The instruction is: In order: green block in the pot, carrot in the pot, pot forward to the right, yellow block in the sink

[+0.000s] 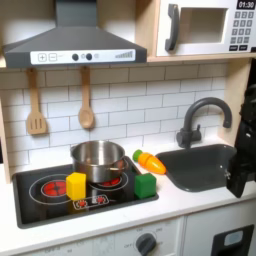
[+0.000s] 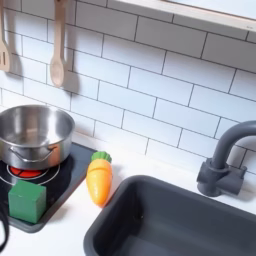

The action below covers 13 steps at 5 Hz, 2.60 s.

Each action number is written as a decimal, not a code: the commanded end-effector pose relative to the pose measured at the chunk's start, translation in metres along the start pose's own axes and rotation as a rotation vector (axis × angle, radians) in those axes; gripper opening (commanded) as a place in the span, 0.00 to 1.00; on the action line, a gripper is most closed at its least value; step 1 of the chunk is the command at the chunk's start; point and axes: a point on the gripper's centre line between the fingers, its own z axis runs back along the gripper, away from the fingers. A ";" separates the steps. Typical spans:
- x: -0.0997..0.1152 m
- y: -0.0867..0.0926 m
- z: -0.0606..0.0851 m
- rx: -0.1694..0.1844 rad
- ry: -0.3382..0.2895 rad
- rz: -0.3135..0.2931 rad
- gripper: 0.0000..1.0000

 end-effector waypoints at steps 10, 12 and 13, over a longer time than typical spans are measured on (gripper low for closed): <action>0.148 0.060 -0.043 -0.006 -0.049 0.084 1.00; 0.159 0.070 -0.059 0.037 -0.036 0.088 1.00; 0.162 0.074 -0.067 0.047 -0.037 0.088 1.00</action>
